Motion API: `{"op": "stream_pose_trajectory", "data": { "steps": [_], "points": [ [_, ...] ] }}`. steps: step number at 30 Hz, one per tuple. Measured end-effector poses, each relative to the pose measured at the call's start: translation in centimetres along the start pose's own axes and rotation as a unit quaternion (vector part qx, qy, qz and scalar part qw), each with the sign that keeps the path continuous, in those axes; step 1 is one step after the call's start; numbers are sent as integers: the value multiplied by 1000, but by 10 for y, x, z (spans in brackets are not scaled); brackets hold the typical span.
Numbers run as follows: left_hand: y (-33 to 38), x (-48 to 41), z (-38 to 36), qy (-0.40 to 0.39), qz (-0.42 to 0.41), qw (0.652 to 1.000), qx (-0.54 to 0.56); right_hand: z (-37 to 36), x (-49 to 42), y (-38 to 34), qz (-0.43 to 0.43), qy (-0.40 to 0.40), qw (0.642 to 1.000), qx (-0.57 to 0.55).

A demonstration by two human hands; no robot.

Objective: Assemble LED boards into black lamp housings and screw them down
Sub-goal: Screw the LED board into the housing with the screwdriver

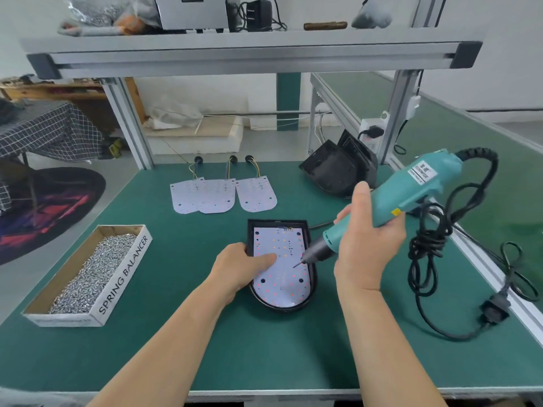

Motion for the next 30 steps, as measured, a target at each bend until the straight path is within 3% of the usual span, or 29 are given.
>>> {"op": "stream_pose_trajectory", "data": {
  "steps": [4, 7, 11, 14, 18, 30],
  "points": [
    [-8, 5, 16, 60, -3, 998, 0, 18, 2, 11, -63, 50, 997, -8],
    [-16, 8, 37, 72, 0, 985, 155, 24, 4, 15, -90, 67, 994, -9],
    [-18, 26, 50, -11, -7, 938, 346, 25, 7, 15, -113, 76, 990, -24],
    [-11, 42, 40, -84, -14, 901, 425, 22, 9, 13, -133, 85, 986, -47],
    [-3, 57, 22, -153, 1, 872, 466, 16, 12, 8, -159, 83, 981, -74],
    [-6, 69, 3, -201, 47, 838, 505, 16, 16, -2, -161, 81, 980, -84]
  ]
}}
Point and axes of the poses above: each hand's wrist, its own x-axis away from the middle knuckle, its own z-axis out of the back of the hand, y = z × x, the point moved 4 cm from there along -x, towards the middle knuckle, and after that the axes turned 7 degrees about z, right-handed, at the moved point
